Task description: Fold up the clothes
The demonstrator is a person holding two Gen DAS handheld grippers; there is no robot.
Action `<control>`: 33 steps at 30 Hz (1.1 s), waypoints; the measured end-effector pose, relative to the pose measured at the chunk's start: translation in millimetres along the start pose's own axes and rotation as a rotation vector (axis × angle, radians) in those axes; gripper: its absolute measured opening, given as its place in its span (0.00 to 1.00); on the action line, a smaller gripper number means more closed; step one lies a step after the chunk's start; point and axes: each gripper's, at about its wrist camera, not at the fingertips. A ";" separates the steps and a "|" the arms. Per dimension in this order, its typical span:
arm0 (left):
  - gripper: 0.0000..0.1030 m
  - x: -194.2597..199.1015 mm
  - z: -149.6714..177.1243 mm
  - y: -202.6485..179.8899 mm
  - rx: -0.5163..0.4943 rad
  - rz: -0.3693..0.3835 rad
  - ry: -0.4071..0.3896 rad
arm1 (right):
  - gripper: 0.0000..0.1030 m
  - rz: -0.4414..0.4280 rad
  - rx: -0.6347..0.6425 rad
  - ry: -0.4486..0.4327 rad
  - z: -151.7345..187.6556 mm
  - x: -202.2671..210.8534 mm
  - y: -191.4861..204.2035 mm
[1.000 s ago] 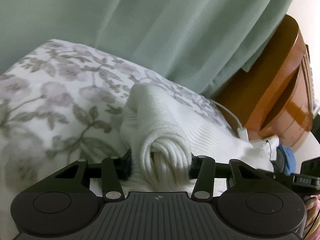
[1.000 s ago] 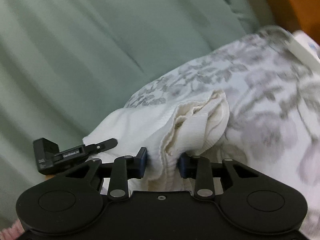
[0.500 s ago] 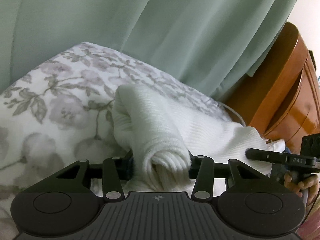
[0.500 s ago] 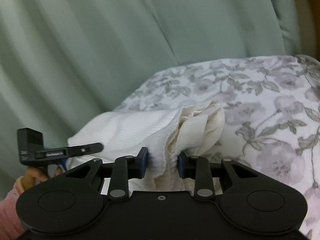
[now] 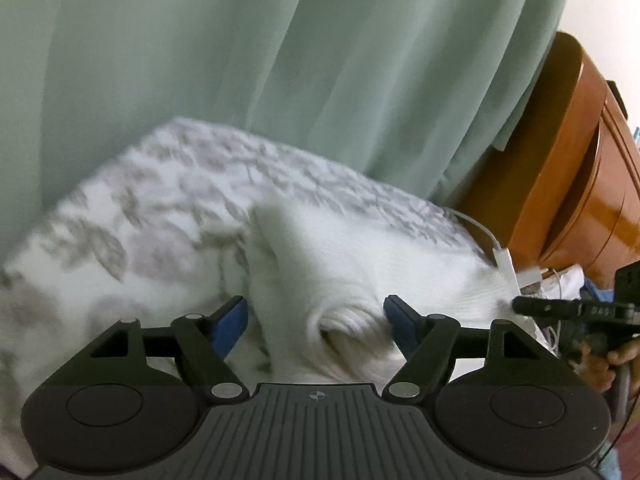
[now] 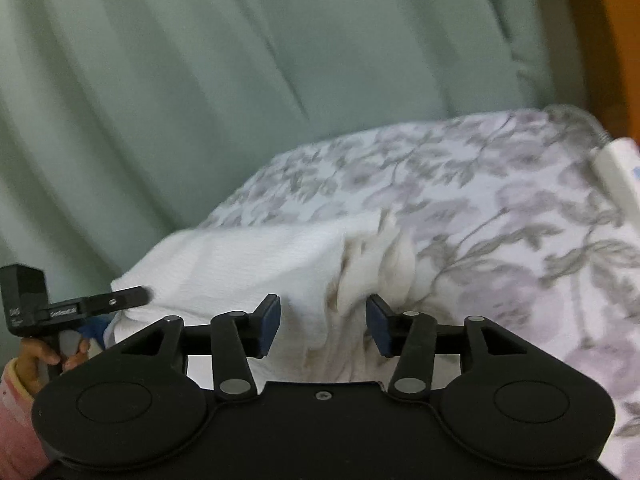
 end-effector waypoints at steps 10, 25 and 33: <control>0.71 -15.0 -54.0 -59.7 -0.221 -0.002 -0.066 | 0.30 0.005 0.088 -0.050 -24.3 -9.4 34.0; 0.48 -10.4 13.2 -49.3 -0.283 0.078 0.027 | 0.19 0.017 0.222 0.061 33.2 -4.2 50.7; 0.48 -13.6 18.3 -49.1 -0.279 0.057 0.014 | 0.18 0.025 0.187 0.043 38.5 -1.6 47.3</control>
Point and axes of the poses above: each gripper's, at about its wrist camera, not at the fingertips, and x roughly against the way its jaws point, y to its left, z to its underside, and after that the axes turned 11 degrees about -y, right-handed
